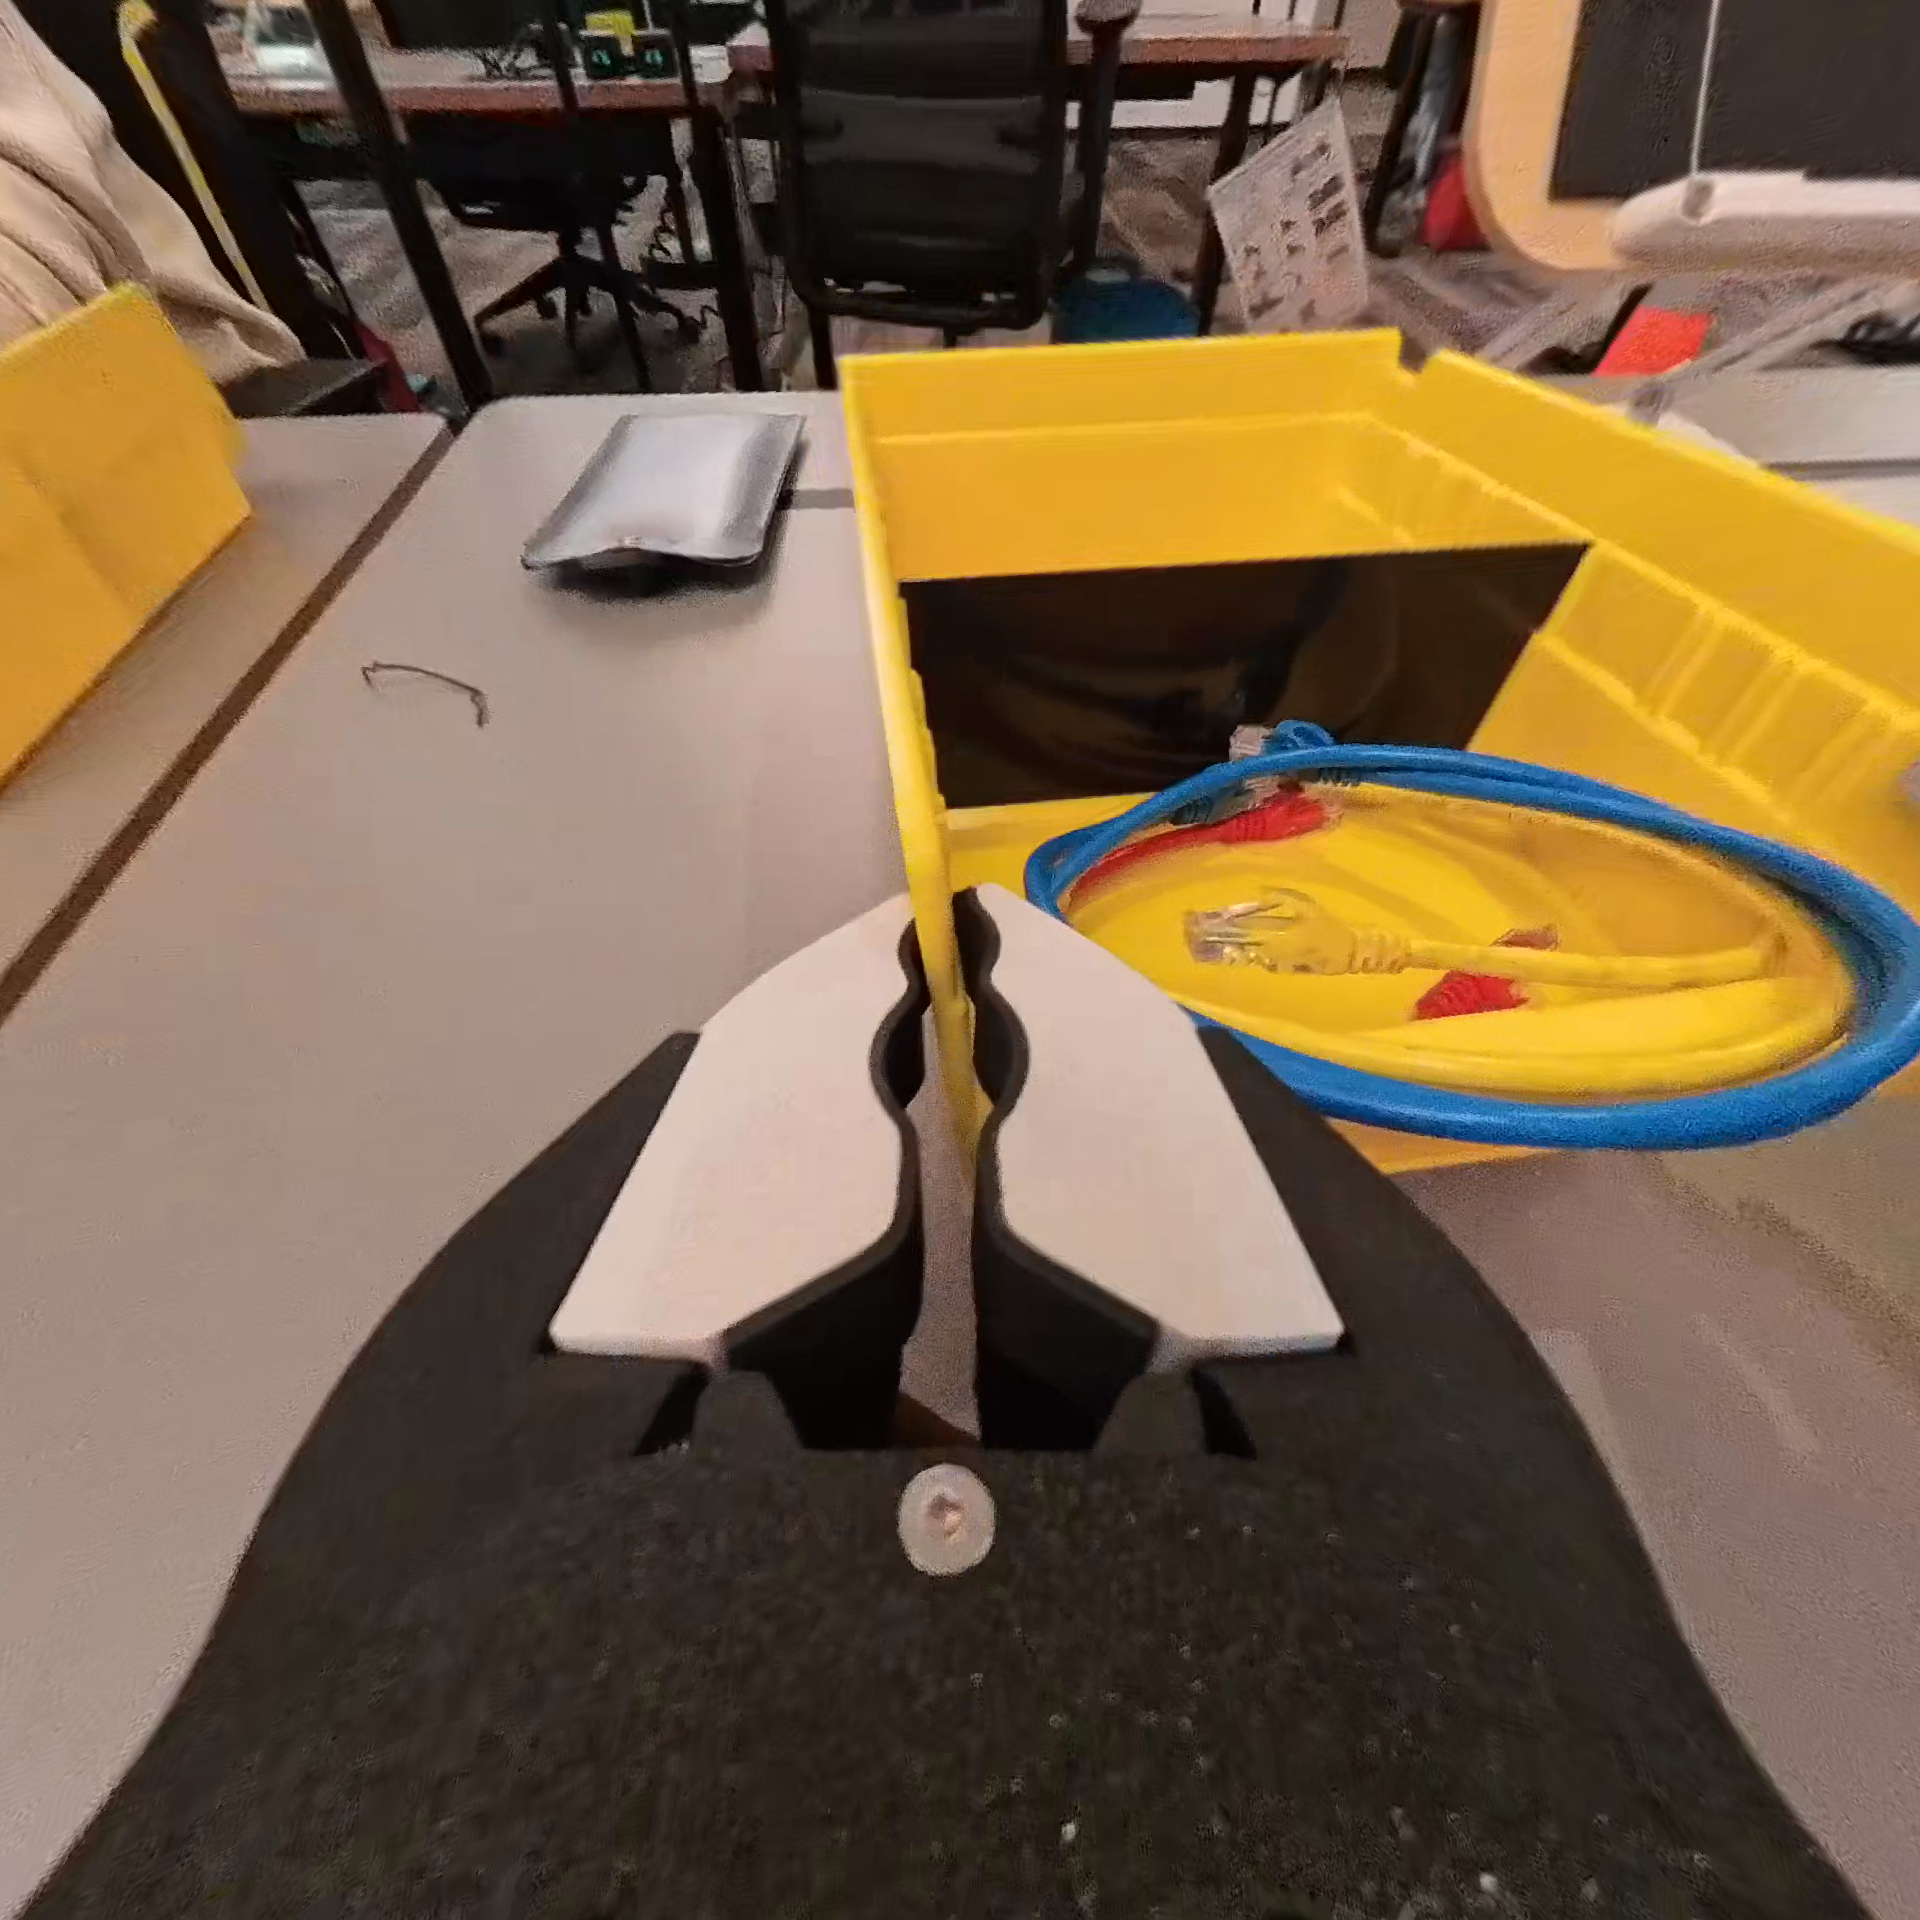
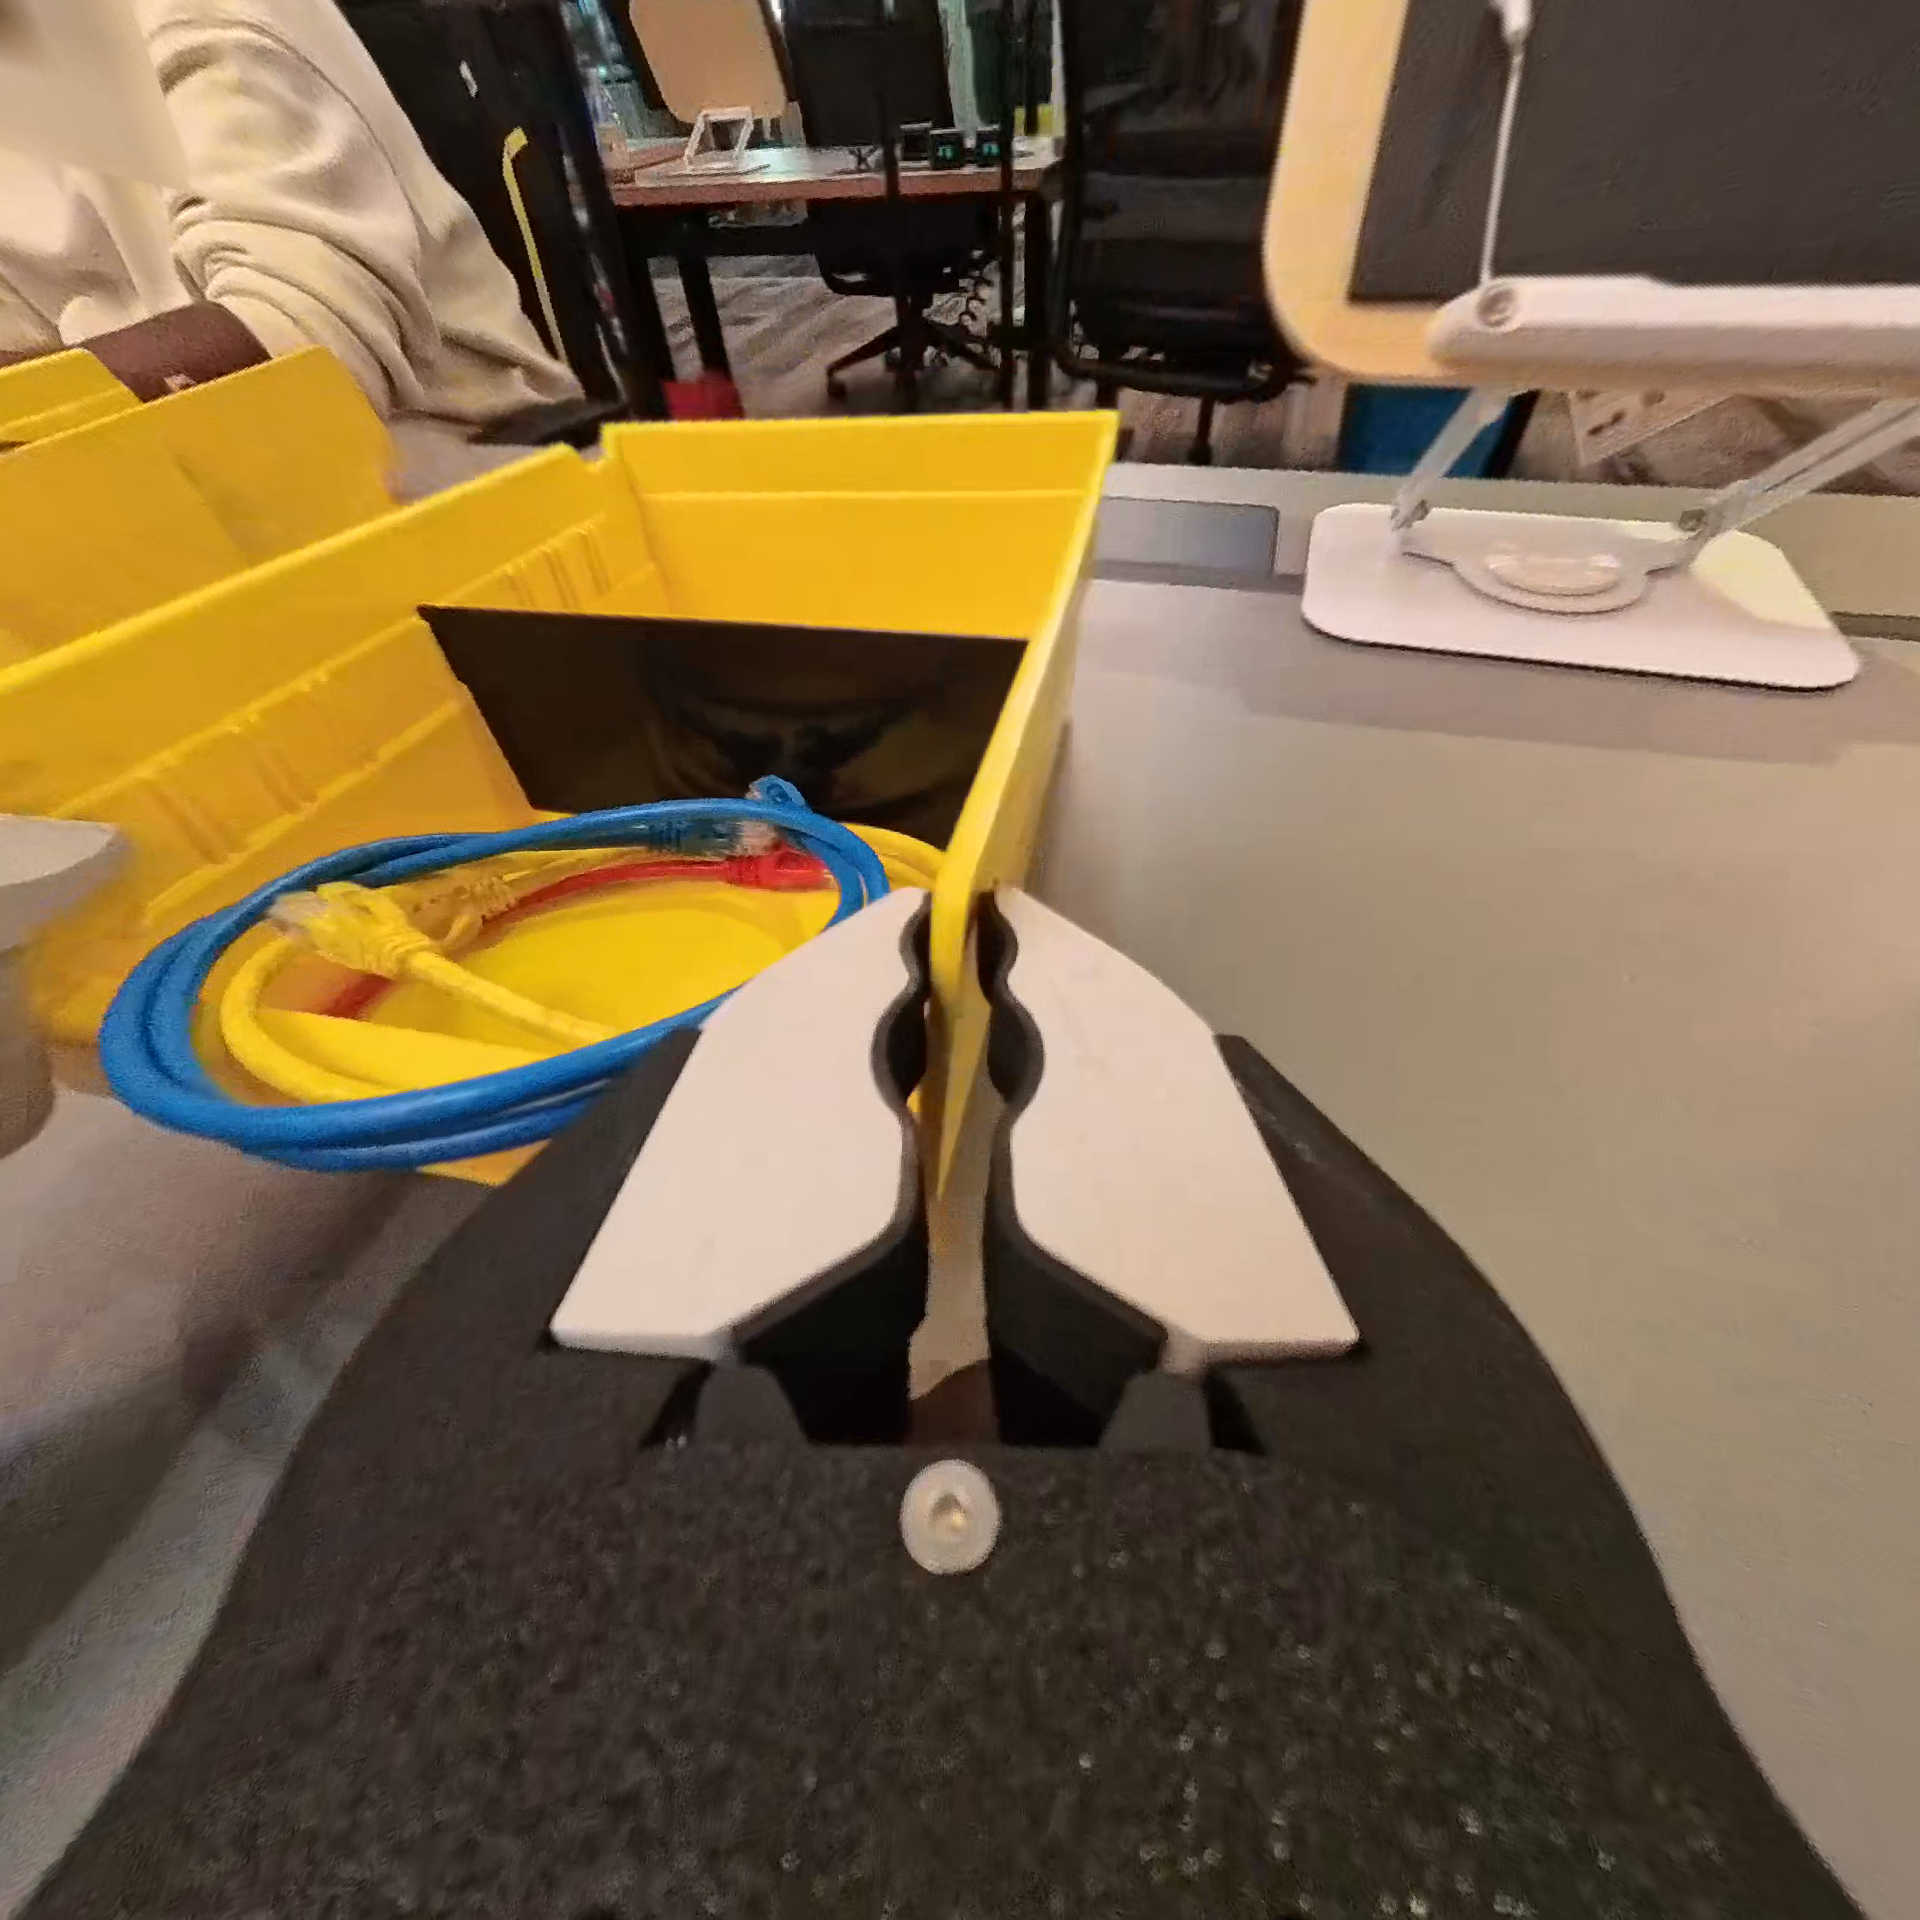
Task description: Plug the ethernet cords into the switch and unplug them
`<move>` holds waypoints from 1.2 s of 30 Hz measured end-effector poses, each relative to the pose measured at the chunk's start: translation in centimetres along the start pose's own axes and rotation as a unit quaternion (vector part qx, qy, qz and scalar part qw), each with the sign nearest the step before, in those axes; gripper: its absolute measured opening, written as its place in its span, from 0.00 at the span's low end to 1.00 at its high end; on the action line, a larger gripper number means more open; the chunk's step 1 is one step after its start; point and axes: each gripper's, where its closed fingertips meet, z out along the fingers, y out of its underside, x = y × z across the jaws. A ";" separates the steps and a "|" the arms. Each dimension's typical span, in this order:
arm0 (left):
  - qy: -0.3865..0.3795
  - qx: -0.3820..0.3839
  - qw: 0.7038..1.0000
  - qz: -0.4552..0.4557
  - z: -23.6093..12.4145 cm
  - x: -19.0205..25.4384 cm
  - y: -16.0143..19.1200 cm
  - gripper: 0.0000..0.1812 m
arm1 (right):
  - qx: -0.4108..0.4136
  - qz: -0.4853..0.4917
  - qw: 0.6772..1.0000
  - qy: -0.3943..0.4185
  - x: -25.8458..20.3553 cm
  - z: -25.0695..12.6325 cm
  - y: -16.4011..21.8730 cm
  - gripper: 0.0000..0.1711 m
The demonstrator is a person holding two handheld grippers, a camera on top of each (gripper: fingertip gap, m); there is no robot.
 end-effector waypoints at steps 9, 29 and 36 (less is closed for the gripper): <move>0.020 -0.042 0.997 -0.069 0.9 -1.8 2.3 0.02 | -0.041 0.021 0.998 -0.044 -2.0 0.4 2.8 0.06; -0.061 0.057 0.986 -0.147 -4.4 -2.6 -1.0 0.08 | -0.066 -0.025 0.980 -0.189 26.2 -14.5 4.2 0.12; 0.003 0.030 0.994 -0.107 -4.9 8.2 -0.5 0.08 | -0.039 0.023 0.998 -0.052 36.5 -18.3 6.0 0.09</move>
